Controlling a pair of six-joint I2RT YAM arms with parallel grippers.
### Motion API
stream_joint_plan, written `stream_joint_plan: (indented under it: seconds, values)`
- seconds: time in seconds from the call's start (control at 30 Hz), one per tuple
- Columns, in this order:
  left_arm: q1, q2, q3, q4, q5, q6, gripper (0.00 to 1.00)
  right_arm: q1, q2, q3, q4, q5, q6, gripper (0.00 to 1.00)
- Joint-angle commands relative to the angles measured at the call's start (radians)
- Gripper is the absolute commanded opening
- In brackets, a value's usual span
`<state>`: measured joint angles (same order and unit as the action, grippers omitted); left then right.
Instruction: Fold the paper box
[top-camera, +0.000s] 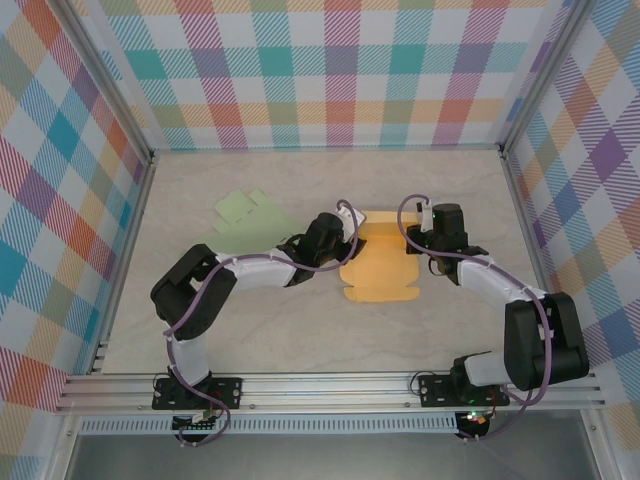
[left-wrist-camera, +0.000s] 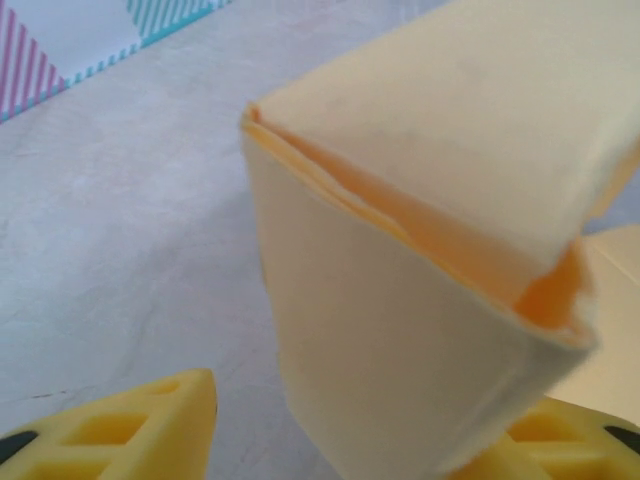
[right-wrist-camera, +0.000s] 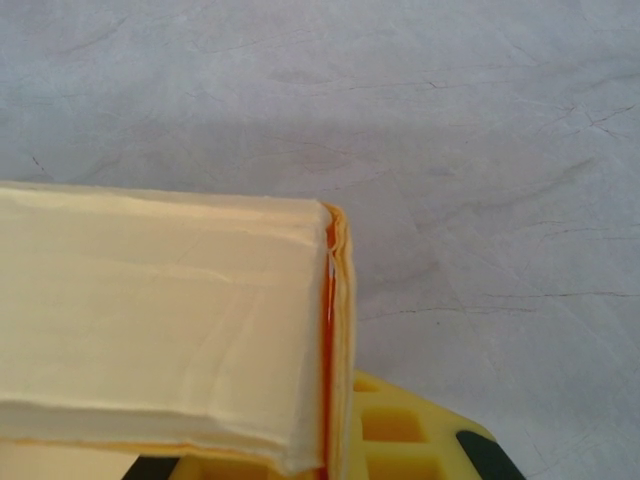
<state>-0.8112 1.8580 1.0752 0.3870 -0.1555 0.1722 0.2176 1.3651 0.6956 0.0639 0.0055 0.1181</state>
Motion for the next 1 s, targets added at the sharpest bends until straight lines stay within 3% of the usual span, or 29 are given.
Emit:
stream_joint_plan:
  seconds: [0.0, 0.33, 0.53, 0.97]
  values:
    - [-0.009, 0.013, 0.018, 0.111, -0.102, -0.04, 0.51, 0.007, -0.001, 0.022, 0.017, -0.031, -0.006, 0.0]
    - [-0.042, 0.047, 0.022, 0.231, -0.317, -0.089, 0.22, 0.008, -0.001, 0.019, 0.037, -0.13, 0.106, 0.0]
    - [-0.065, 0.072, 0.027, 0.282, -0.451, -0.137, 0.17, 0.046, -0.003, 0.03, 0.004, -0.101, 0.208, 0.0]
    - [-0.088, 0.115, 0.115, 0.207, -0.774, -0.296, 0.12, 0.235, -0.013, 0.077, -0.122, 0.119, 0.405, 0.0]
